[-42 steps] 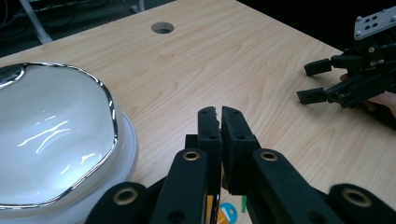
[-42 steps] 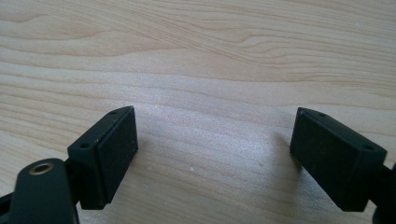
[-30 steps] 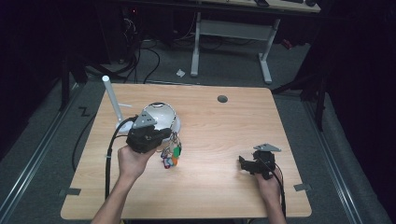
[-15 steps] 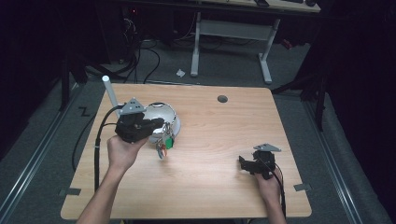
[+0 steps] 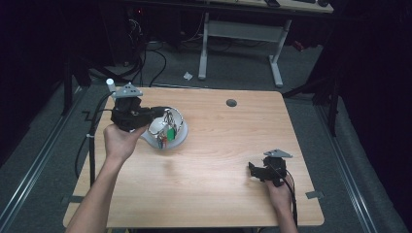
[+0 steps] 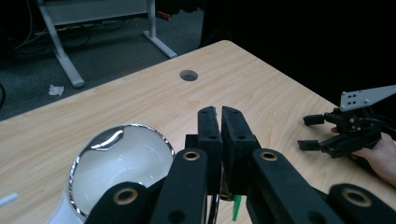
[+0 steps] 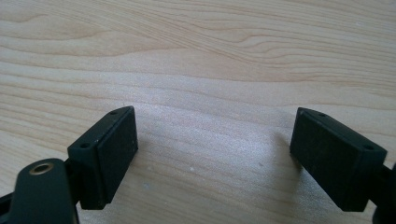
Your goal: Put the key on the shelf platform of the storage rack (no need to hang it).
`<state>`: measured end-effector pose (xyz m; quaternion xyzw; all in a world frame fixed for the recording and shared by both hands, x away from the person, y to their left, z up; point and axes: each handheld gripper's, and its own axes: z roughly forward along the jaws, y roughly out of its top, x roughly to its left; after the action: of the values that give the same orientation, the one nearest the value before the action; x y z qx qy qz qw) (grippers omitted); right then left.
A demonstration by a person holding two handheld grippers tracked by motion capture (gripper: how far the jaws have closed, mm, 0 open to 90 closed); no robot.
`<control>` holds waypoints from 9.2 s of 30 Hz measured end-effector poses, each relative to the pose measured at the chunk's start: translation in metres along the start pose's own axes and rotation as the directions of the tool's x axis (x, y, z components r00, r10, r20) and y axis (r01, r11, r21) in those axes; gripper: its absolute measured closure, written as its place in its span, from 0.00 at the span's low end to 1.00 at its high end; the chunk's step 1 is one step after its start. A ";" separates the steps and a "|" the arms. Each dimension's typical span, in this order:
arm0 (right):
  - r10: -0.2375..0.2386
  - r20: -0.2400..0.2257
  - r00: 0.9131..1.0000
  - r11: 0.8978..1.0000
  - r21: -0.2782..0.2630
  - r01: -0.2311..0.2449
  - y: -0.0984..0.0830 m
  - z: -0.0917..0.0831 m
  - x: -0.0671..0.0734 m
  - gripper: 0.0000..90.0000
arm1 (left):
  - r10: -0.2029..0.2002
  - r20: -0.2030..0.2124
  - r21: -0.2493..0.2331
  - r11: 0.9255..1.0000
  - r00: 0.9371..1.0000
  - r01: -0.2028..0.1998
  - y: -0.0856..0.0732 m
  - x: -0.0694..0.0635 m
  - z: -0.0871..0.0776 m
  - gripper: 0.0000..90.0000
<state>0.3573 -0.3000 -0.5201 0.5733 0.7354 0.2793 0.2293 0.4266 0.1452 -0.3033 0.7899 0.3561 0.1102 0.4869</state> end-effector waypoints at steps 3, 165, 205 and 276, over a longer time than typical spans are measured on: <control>-0.003 -0.001 1.000 1.000 -0.001 0.003 0.000 0.000 0.000 0.17 | 0.000 -0.015 -0.003 1.000 1.000 0.000 0.010 0.005 0.000 0.97; 0.000 0.000 1.000 1.000 0.001 0.000 0.000 0.000 0.000 0.17 | -0.101 -0.130 0.049 0.993 0.986 0.109 -0.108 -0.010 0.047 0.48; 0.000 0.000 1.000 1.000 0.001 0.000 0.000 0.000 0.000 0.17 | -0.109 -0.113 0.053 0.992 0.988 0.116 -0.147 -0.030 0.052 0.46; -0.003 0.000 1.000 1.000 0.000 0.003 0.000 0.000 0.000 0.17 | -0.071 -0.162 0.197 0.975 0.984 0.102 -0.198 -0.046 0.112 0.45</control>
<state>0.3574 -0.3001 -0.5201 0.5721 0.7363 0.2788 0.2299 0.3618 0.0908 -0.5197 0.8087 0.4361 0.1121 0.3785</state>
